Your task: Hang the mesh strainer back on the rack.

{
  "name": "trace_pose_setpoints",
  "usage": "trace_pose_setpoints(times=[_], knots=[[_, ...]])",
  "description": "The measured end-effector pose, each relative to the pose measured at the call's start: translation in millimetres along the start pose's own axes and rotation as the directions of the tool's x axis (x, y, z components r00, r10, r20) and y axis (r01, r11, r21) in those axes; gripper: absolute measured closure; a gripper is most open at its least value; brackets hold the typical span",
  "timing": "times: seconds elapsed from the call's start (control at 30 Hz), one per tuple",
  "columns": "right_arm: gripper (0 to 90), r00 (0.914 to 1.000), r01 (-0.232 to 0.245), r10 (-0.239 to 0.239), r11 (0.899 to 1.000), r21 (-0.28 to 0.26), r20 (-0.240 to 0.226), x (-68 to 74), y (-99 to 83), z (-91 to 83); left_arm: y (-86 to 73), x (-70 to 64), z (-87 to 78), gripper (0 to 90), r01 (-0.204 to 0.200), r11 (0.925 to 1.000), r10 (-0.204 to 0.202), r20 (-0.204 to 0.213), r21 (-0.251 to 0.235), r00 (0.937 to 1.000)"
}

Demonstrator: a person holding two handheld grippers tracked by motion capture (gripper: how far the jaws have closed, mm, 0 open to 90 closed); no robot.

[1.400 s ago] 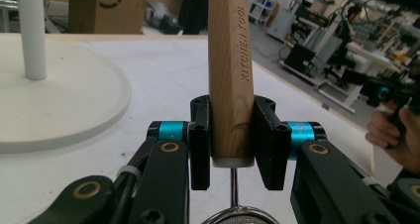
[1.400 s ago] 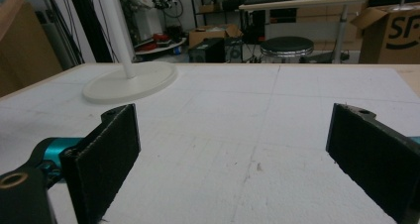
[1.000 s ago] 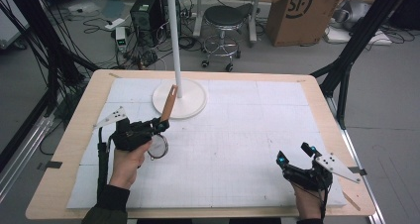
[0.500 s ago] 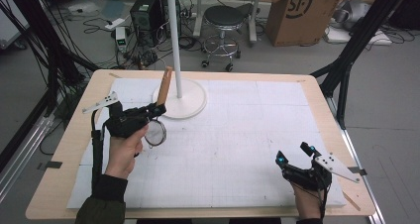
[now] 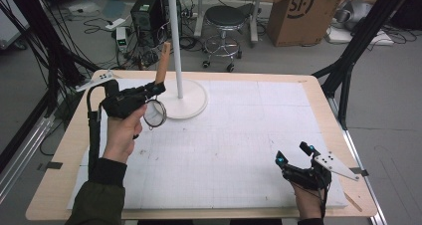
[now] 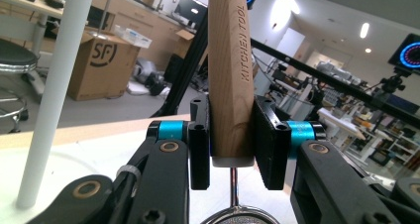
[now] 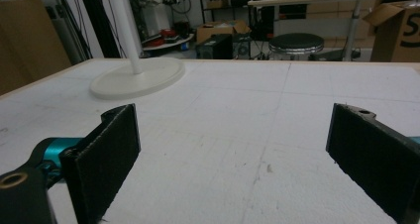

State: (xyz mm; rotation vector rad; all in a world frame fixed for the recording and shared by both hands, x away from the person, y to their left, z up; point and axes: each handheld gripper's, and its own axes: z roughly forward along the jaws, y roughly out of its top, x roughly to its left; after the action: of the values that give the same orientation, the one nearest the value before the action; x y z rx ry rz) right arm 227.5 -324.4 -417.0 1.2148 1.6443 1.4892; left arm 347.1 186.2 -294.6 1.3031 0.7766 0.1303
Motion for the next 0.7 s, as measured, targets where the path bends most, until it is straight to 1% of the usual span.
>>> trace_pose_setpoints(times=[0.2, 0.23, 0.27, 0.3, 0.37, 0.43, 0.5, 0.6, 0.7], knots=[[5.5, 0.9999, -0.009, 0.009, 1.000, 0.012, -0.012, -0.2, -0.8, 3.4, 17.3, -5.3, 6.6, 71.3, -0.033, 0.9994, 0.033, 0.006, -0.001, 0.9994], [5.5, 0.9999, 0.002, -0.002, 1.000, 0.011, -0.014, -1.1, -1.1, 4.2, 19.6, -5.7, 7.2, 71.3, -0.034, 0.9994, 0.034, 0.011, -0.003, 0.9994], [5.5, 0.9998, -0.007, 0.008, 1.000, 0.015, -0.018, -0.4, -1.2, 4.9, 21.6, -5.7, 8.3, 71.3, -0.035, 0.9994, 0.035, 0.016, -0.006, 0.9993], [5.5, 0.9998, 0.004, -0.003, 1.000, 0.015, -0.020, -1.1, -1.3, 6.1, 23.5, -5.5, 9.3, 71.3, -0.038, 0.9993, 0.038, 0.023, -0.008, 0.9990], [5.5, 0.9996, 0.004, -0.004, 1.000, 0.019, -0.028, -0.9, -1.3, 8.3, 27.7, -5.1, 11.6, 71.3, -0.047, 0.9989, 0.047, 0.020, -0.001, 0.9987], [5.5, 0.9993, 0.009, -0.008, 1.000, 0.025, -0.037, -1.1, -1.2, 11.2, 32.0, -4.5, 14.0, 71.3, -0.051, 0.9987, 0.051, 0.019, -0.007, 0.9985], [5.5, 0.9988, 0.013, -0.012, 0.999, 0.030, -0.047, -1.1, -1.1, 13.7, 35.6, -3.4, 16.1, 71.3, -0.044, 0.9988, 0.045, 0.026, -0.019, 0.9987], [5.5, 0.9983, 0.019, -0.016, 0.999, 0.038, -0.056, -1.8, -1.6, 18.3, 40.7, -2.0, 19.7, 71.3, -0.054, 0.9984, 0.054, 0.016, -0.015, 0.9984], [5.5, 0.9979, 0.014, -0.011, 0.999, 0.043, -0.064, -1.7, -2.3, 21.4, 46.7, -0.1, 21.4, 71.3, -0.056, 0.9981, 0.057, 0.021, -0.027, 0.9982]])
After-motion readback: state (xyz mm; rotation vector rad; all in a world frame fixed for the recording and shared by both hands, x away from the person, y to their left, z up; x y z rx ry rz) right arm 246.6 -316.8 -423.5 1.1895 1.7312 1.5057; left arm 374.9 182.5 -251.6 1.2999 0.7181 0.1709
